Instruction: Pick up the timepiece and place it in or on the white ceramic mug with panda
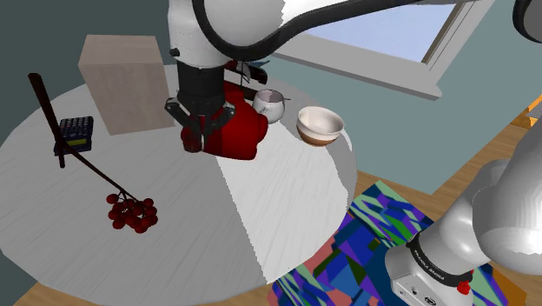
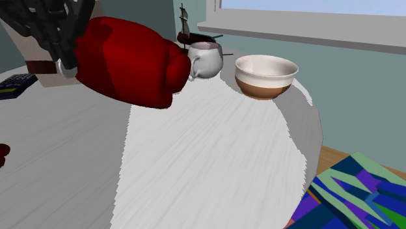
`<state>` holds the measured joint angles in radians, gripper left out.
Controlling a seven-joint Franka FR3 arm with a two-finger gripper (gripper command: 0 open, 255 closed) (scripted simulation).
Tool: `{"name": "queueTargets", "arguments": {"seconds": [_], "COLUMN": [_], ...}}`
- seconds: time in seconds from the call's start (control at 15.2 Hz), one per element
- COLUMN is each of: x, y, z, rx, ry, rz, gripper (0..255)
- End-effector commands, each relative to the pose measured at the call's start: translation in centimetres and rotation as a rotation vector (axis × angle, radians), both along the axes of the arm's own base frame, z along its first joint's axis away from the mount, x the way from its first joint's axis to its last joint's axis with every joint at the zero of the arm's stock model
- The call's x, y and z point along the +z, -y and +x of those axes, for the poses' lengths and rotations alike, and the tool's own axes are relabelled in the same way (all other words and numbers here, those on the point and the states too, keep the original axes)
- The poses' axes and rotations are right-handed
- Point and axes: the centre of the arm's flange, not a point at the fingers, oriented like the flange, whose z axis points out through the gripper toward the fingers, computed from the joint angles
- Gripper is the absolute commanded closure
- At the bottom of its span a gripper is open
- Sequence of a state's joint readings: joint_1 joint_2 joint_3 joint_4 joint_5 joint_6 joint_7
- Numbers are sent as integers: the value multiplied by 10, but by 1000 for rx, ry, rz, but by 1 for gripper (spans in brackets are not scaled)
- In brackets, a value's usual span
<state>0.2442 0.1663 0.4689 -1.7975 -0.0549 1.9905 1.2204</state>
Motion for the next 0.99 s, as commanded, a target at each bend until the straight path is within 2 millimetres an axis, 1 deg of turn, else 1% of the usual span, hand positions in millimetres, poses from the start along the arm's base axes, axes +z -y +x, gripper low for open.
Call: {"name": "queueTargets", "arguments": {"seconds": [0.0, 0.46, 0.92], "x": [11, 47, 51], "y": [1, 1, 83], "z": [1, 1, 44], "rx": [-2, -2, -2], "ry": [2, 2, 2], "rz": [0, 0, 0], "gripper": [255, 255, 255]}}
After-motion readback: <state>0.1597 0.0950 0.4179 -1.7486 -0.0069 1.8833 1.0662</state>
